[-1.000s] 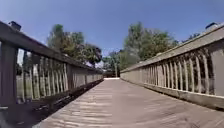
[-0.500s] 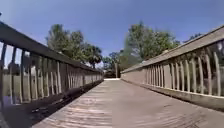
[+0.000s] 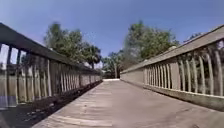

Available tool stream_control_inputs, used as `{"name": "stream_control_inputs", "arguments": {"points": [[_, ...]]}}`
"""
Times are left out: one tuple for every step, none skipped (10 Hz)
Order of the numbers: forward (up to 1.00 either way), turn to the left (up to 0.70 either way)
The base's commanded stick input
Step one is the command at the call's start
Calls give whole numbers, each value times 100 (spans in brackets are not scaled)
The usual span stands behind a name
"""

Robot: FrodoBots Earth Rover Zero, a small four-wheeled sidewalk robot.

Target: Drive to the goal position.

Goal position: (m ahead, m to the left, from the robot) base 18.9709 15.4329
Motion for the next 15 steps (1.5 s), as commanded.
{"name": "stream_control_inputs", "arguments": {"points": [[70, -14], [70, -13], [70, -8], [70, -3], [70, 0], [70, 0], [70, 0], [70, 0], [70, 0], [70, 0], [70, 0], [70, 0], [70, 0], [70, 0], [70, 0]]}}
